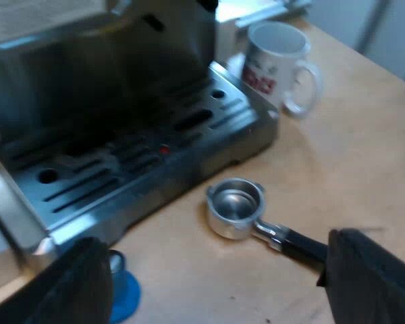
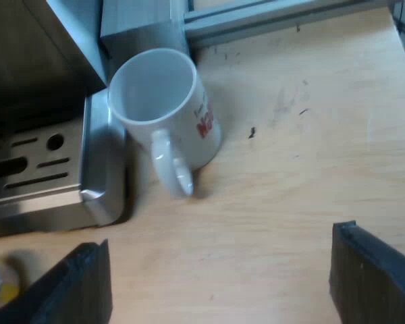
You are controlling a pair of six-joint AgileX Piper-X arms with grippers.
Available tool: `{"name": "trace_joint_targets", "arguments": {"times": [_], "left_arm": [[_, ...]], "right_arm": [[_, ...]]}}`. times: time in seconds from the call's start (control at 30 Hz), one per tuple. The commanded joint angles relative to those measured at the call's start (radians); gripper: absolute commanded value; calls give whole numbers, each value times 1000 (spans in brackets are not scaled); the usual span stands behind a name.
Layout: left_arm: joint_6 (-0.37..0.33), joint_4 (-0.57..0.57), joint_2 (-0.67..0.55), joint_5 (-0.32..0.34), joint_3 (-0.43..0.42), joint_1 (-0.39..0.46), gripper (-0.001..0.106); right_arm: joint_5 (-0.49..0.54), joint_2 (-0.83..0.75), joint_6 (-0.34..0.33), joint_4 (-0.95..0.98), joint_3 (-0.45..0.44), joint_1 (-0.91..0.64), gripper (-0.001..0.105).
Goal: Put the handle in the coffee machine
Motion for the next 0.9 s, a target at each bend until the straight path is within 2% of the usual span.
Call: {"name": "trace_joint_targets", "arguments": {"times": [0.03,0.23,0.43,0.63,0.67,0.77,0.9], "left_arm": [[7,-12,24,9,-7,-49,67],[16,-75,95,11,-7,-167,67],[73,-96,175,27,-7,-265,67],[76,-123,231,27,-7,-333,67],[112,-148,271,27,-7,-364,67],[143,-150,294,27,-7,-365,67],[142,-150,314,27,-7,-365,67]], "right_arm": [[-19,48,-15,62,-41,27,69],[-25,169,-19,122,-97,137,69],[-25,252,-9,120,-130,292,69],[30,314,67,118,-131,431,69],[72,352,98,118,-131,512,69],[112,391,136,114,-131,598,69],[160,442,180,114,-131,690,69]]}}
